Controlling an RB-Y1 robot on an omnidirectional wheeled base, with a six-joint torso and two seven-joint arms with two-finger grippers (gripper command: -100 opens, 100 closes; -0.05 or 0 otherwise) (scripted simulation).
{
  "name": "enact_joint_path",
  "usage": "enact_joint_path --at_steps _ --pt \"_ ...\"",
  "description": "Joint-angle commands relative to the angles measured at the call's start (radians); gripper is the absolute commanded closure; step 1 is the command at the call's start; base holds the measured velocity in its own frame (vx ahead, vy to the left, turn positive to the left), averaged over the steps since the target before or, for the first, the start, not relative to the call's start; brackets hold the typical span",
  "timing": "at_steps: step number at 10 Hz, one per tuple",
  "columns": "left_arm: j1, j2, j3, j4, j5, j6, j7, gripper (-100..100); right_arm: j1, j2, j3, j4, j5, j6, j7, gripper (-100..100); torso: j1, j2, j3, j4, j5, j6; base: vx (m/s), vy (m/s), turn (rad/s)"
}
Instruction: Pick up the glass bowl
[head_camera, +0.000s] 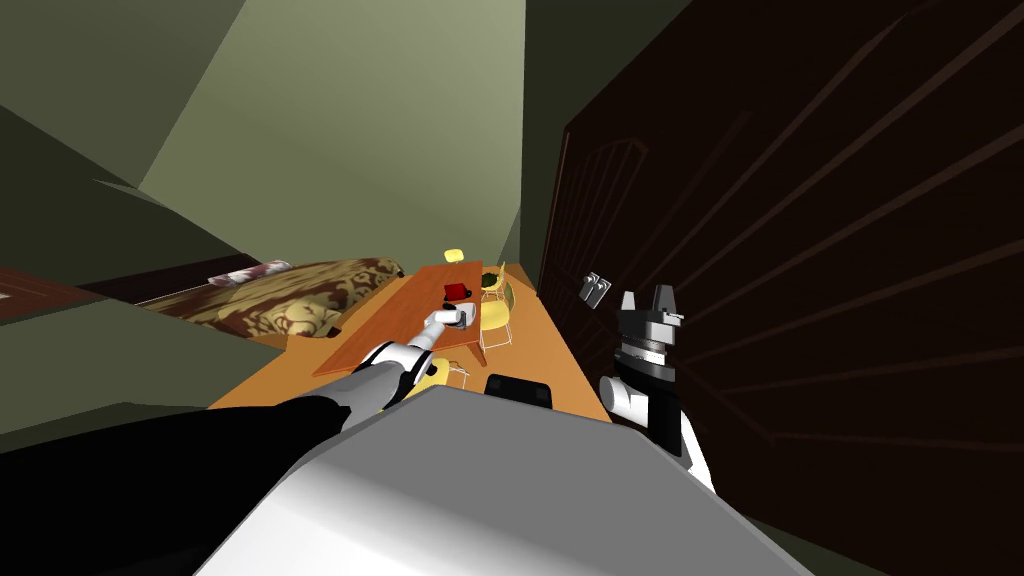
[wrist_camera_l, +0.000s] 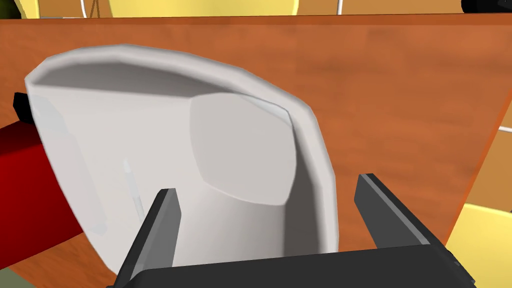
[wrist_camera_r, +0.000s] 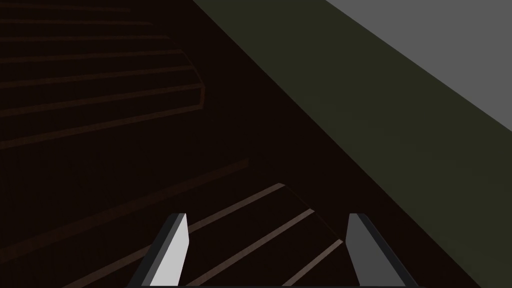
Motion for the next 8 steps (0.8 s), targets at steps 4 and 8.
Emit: enact_joint_path --at_steps 4,8 --pt "-0.116 0.012 -0.037 0.179 0.011 -0.047 0.000 -100 0.000 0.000 0.000 0.000 0.000 0.000 0.000 0 0.000 0.006 0.003 0.001 0.000 0.000 -0.056 0.003 0.003" --pt "-0.186 0.026 -0.075 0.268 0.019 -0.088 0.003 -100 0.000 0.000 0.000 0.000 0.000 0.000 0.000 0 0.000 0.003 0.002 0.001 0.000 0.000 -0.041 0.003 0.004"
